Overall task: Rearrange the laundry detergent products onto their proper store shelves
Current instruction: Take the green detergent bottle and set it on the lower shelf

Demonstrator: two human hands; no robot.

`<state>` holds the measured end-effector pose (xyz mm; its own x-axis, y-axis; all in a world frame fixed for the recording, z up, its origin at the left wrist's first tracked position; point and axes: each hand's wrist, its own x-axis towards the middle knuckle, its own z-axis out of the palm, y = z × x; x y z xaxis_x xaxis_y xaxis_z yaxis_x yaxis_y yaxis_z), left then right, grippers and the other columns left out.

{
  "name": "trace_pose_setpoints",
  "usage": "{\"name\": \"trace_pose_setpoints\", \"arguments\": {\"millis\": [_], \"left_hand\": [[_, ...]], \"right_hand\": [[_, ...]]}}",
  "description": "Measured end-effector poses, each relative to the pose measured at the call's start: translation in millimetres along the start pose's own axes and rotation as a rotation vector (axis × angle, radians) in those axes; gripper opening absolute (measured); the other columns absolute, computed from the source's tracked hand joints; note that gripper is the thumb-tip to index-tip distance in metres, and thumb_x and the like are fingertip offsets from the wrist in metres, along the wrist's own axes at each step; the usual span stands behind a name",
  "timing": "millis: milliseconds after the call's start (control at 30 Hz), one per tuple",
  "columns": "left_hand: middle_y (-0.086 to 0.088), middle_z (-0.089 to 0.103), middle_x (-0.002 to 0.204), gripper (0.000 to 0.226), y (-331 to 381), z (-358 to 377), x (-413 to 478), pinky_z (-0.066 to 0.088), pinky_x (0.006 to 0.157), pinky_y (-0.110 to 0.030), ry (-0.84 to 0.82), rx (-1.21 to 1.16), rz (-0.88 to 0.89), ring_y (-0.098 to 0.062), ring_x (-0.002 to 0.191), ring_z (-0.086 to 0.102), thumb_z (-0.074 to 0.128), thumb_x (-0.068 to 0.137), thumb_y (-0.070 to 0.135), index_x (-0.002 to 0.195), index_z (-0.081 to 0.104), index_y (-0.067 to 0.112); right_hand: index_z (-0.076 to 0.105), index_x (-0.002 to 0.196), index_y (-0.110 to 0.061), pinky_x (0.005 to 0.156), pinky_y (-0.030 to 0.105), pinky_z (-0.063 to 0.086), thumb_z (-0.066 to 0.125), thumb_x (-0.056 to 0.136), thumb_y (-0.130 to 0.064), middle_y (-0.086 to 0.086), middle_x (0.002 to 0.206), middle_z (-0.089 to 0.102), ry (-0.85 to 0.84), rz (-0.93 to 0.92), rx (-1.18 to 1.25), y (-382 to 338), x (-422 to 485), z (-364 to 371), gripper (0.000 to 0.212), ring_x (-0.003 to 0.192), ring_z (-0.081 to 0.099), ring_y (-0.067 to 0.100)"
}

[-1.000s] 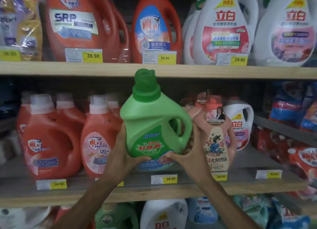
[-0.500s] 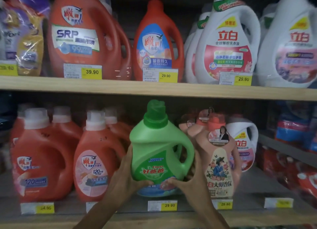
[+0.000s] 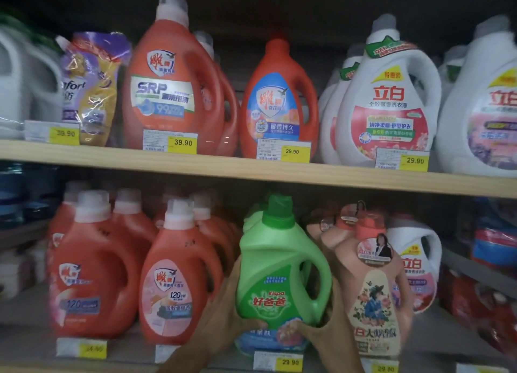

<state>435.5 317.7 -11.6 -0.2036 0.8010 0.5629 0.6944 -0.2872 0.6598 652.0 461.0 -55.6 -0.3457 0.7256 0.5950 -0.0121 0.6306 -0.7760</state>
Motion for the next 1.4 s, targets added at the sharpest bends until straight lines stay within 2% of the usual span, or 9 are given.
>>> {"name": "trace_pose_setpoints", "arguments": {"millis": [333, 533, 667, 767, 867, 967, 1067, 1167, 1400], "left_hand": [[0.015, 0.049, 0.150, 0.131, 6, 5, -4, 0.047, 0.113, -0.036, 0.025, -0.053, -0.050, -0.004, 0.131, 0.055, 0.093, 0.059, 0.041, 0.155, 0.005, 0.054], [0.007, 0.049, 0.151, 0.131, 11, 2, 0, 0.046, 0.110, -0.029, -0.003, -0.002, -0.086, -0.009, 0.130, 0.056, 0.091, 0.059, 0.049, 0.157, 0.005, 0.046], [0.002, 0.053, 0.148, 0.125, 19, 1, -3, 0.051, 0.106, -0.035, 0.015, -0.032, -0.100, -0.013, 0.128, 0.059, 0.086, 0.058, 0.059, 0.155, 0.009, 0.044], [-0.006, 0.046, 0.155, 0.126, 27, 2, -6, 0.046, 0.110, -0.044, 0.020, 0.095, -0.141, -0.024, 0.137, 0.052, 0.087, 0.070, 0.046, 0.162, 0.004, 0.023], [-0.004, 0.044, 0.158, 0.110, 40, -7, -7, 0.044, 0.112, -0.048, -0.062, 0.303, -0.244, -0.030, 0.136, 0.053, 0.076, 0.086, 0.039, 0.163, -0.001, 0.029], [-0.004, 0.055, 0.149, 0.083, 56, -31, -10, 0.048, 0.105, -0.043, -0.170, 0.492, -0.271, -0.031, 0.129, 0.059, 0.066, 0.091, 0.050, 0.158, 0.024, 0.027], [-0.003, 0.072, 0.120, 0.044, 71, -61, -27, 0.052, 0.095, -0.036, -0.239, 0.450, -0.222, -0.024, 0.114, 0.067, 0.069, 0.089, 0.050, 0.128, 0.060, 0.031], [-0.006, 0.076, 0.101, 0.031, 78, -86, -51, 0.054, 0.091, -0.041, -0.267, 0.322, -0.191, -0.026, 0.101, 0.071, 0.076, 0.084, 0.043, 0.106, 0.071, 0.022], [0.008, 0.073, 0.110, 0.033, 125, -128, -123, 0.054, 0.090, -0.037, -0.180, 0.585, -0.068, -0.021, 0.102, 0.068, 0.066, 0.088, 0.054, 0.113, 0.061, 0.033]], "right_hand": [[0.031, 0.156, -0.050, 0.110, 0.033, 0.046, 0.101, 0.053, -0.017, -0.023, 0.150, 0.055, -0.034, 0.012, 0.001, -22, -4, 2, 0.129, 0.137, 0.054, -0.003], [0.026, 0.159, -0.049, 0.115, 0.036, 0.042, 0.101, 0.056, -0.018, -0.023, 0.158, 0.047, -0.066, 0.038, -0.031, -28, -1, -3, 0.131, 0.146, 0.046, 0.003], [0.029, 0.152, -0.057, 0.100, 0.014, 0.048, 0.099, 0.062, -0.015, -0.037, 0.142, 0.054, -0.040, 0.111, -0.111, -35, -4, -1, 0.121, 0.132, 0.054, -0.010], [0.027, 0.160, -0.034, 0.110, 0.035, 0.051, 0.094, 0.069, -0.005, -0.016, 0.145, 0.059, -0.008, 0.181, -0.204, -50, -10, 2, 0.118, 0.132, 0.059, 0.011], [0.030, 0.159, -0.022, 0.109, 0.051, 0.050, 0.092, 0.071, -0.003, 0.000, 0.144, 0.061, -0.041, 0.221, -0.303, -75, -13, 0, 0.109, 0.130, 0.061, 0.024], [0.050, 0.144, -0.020, 0.093, 0.042, 0.056, 0.090, 0.077, -0.019, 0.001, 0.129, 0.071, -0.080, 0.242, -0.513, -104, -17, -11, 0.078, 0.113, 0.069, 0.025], [0.067, 0.098, -0.024, 0.078, 0.034, 0.055, 0.074, 0.092, -0.040, 0.003, 0.105, 0.077, -0.175, 0.256, -0.763, -138, -33, -20, 0.019, 0.097, 0.072, 0.025], [0.059, 0.072, -0.031, 0.072, 0.031, 0.051, 0.071, 0.089, -0.040, -0.006, 0.088, 0.076, -0.237, 0.262, -0.853, -162, -65, -25, 0.022, 0.092, 0.073, 0.018], [0.072, 0.095, -0.031, 0.085, 0.038, 0.058, 0.066, 0.095, -0.043, -0.006, 0.102, 0.078, -0.354, 0.254, -0.972, -227, -137, -24, 0.013, 0.100, 0.072, 0.020]]}}
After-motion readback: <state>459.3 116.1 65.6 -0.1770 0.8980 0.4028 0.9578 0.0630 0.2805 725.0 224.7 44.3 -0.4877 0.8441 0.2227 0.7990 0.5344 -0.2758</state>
